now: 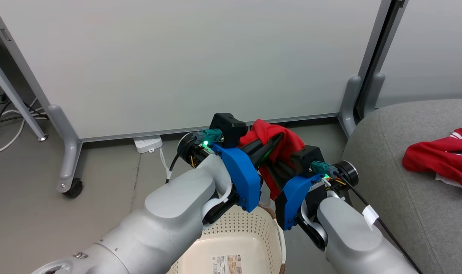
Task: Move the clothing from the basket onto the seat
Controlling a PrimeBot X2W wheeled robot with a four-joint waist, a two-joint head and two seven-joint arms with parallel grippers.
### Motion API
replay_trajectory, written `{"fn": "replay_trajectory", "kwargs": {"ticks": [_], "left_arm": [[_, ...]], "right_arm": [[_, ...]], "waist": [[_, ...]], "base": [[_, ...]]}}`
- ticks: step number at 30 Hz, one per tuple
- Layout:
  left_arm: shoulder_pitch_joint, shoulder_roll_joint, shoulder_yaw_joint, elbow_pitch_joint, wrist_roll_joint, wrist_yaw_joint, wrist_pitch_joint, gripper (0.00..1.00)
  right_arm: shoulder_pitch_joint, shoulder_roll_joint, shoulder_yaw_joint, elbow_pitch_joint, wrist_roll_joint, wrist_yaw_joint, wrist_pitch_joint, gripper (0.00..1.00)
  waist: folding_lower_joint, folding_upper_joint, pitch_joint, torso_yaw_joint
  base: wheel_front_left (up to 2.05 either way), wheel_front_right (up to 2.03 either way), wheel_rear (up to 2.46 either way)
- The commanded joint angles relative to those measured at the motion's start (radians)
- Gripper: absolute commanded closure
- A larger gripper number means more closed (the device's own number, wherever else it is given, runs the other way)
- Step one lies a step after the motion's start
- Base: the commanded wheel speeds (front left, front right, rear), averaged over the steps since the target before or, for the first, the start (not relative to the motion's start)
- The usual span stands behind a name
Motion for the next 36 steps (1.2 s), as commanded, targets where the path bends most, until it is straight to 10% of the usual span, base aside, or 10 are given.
{"fn": "replay_trajectory", "kwargs": {"ticks": [1,2,4,19,36], "left_arm": [[0.008,0.002,-0.001,0.002,-0.003,-0.003,-0.004,1.00],[0.007,0.002,0.000,0.004,-0.002,-0.003,-0.005,0.90],[0.000,0.003,0.000,0.012,0.013,-0.003,-0.013,0.00],[0.092,0.040,0.061,0.051,0.030,-0.001,-0.089,0.00],[0.574,0.205,0.557,-0.325,0.450,0.105,-0.089,0.00]], "right_arm": [[-0.017,0.002,0.002,0.004,0.007,-0.001,-0.004,1.00],[-0.018,0.002,0.003,0.005,0.008,-0.001,-0.006,1.00],[-0.022,0.002,0.006,0.005,0.010,-0.001,-0.007,1.00],[-0.016,0.002,-0.018,0.024,-0.002,-0.001,-0.025,1.00],[0.033,-0.013,-0.088,-0.012,-0.040,-0.001,-0.019,1.00]], "waist": [[0.0000,0.0000,0.000,-0.001],[0.0000,0.0000,-0.001,-0.003],[0.0000,0.0000,-0.002,-0.007],[0.0000,0.0000,-0.011,-0.007],[0.0000,0.0000,-0.002,0.020]], "base": [[0.00,0.00,0.00],[0.00,0.00,0.00],[0.00,0.00,0.00],[0.00,0.00,0.00],[0.00,0.00,0.00]]}}
